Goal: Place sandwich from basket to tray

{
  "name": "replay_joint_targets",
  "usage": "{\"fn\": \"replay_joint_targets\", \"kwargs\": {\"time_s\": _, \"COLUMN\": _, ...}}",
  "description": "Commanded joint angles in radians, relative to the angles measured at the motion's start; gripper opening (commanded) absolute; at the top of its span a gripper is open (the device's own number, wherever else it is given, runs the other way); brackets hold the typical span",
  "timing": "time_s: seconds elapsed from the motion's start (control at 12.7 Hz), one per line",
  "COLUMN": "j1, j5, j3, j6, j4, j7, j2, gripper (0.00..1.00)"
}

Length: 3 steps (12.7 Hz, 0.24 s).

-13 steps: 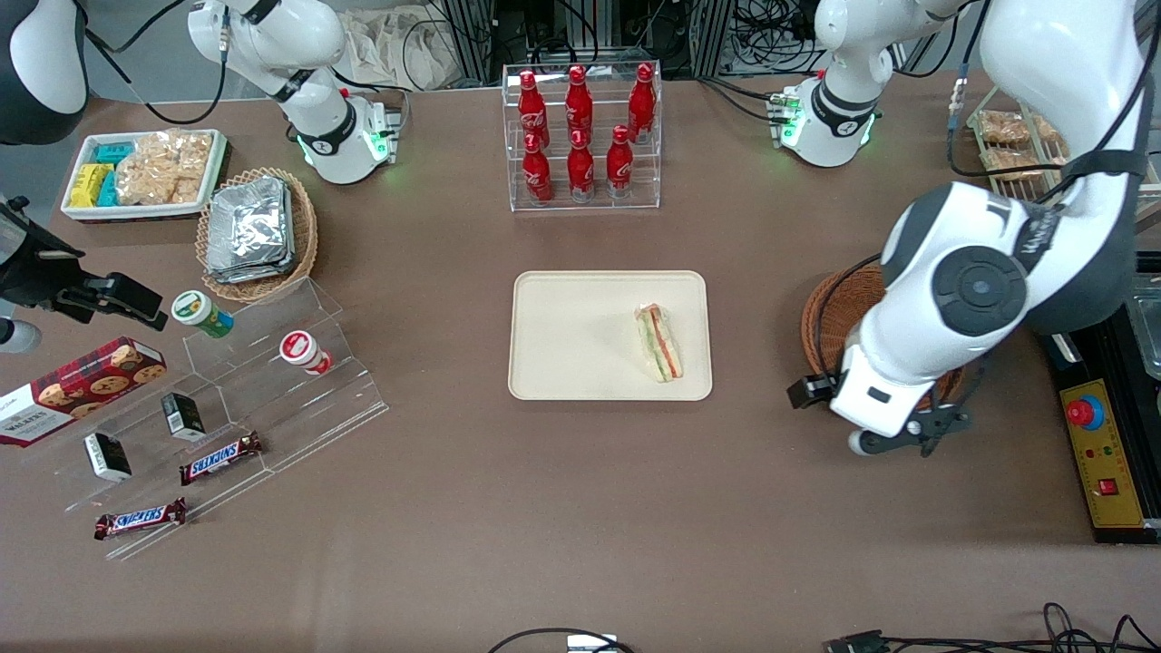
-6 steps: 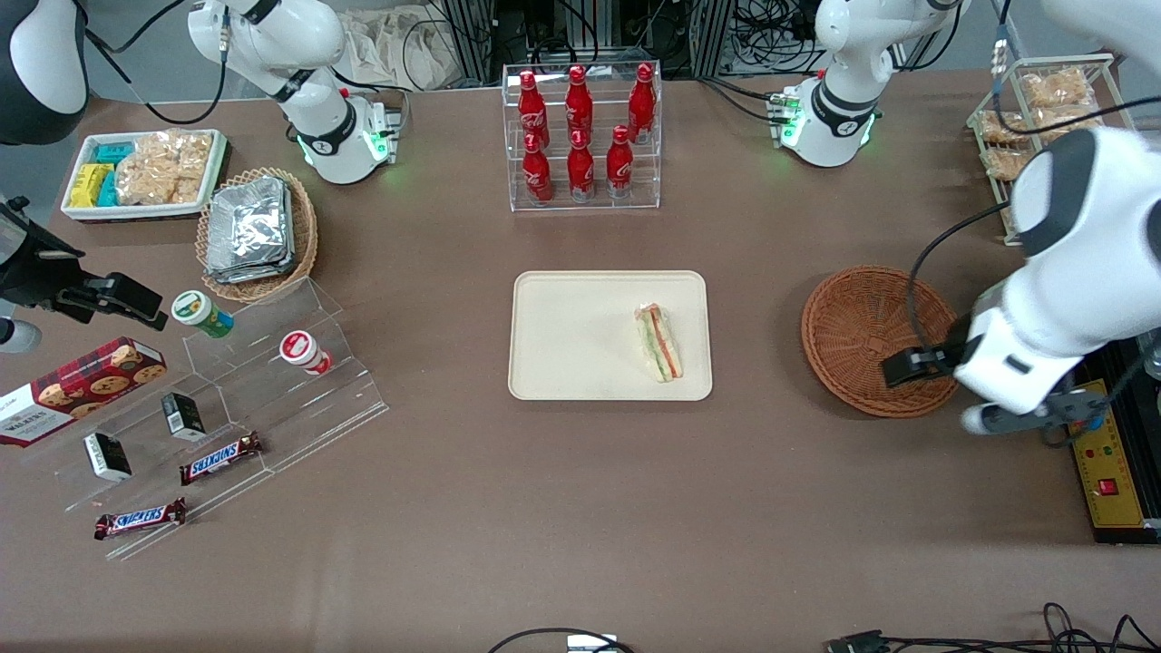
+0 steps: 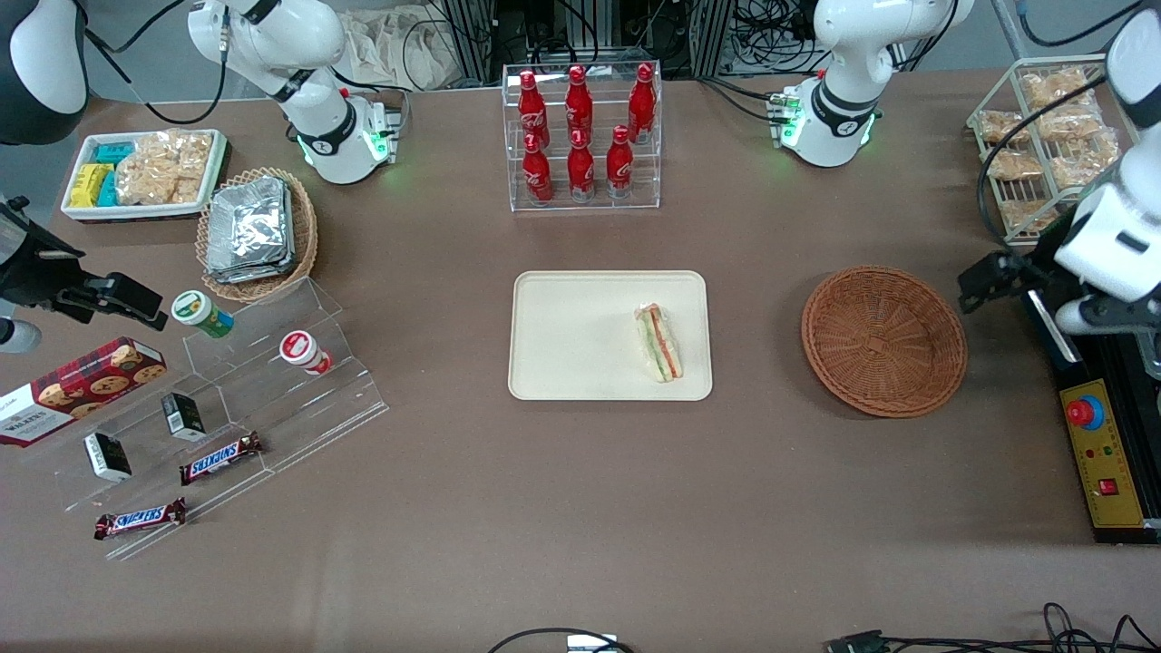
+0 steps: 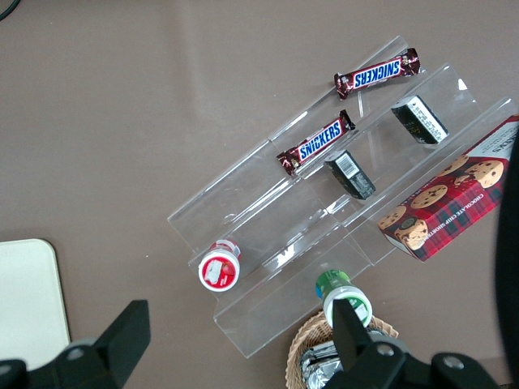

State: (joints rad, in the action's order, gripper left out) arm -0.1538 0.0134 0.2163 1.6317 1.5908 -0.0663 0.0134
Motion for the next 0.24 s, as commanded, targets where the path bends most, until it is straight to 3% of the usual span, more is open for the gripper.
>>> {"fn": "replay_joint_targets", "kwargs": {"time_s": 0.0, "j1": 0.025, "j5": -0.021, "j3": -0.043, "j6": -0.019, "j4": 0.077, "j7": 0.069, "j2": -0.096, "gripper": 1.00}}
{"fn": "replay_joint_targets", "kwargs": {"time_s": 0.16, "j1": 0.025, "j5": -0.023, "j3": -0.043, "j6": -0.027, "j4": 0.092, "j7": 0.071, "j2": -0.113, "gripper": 1.00}}
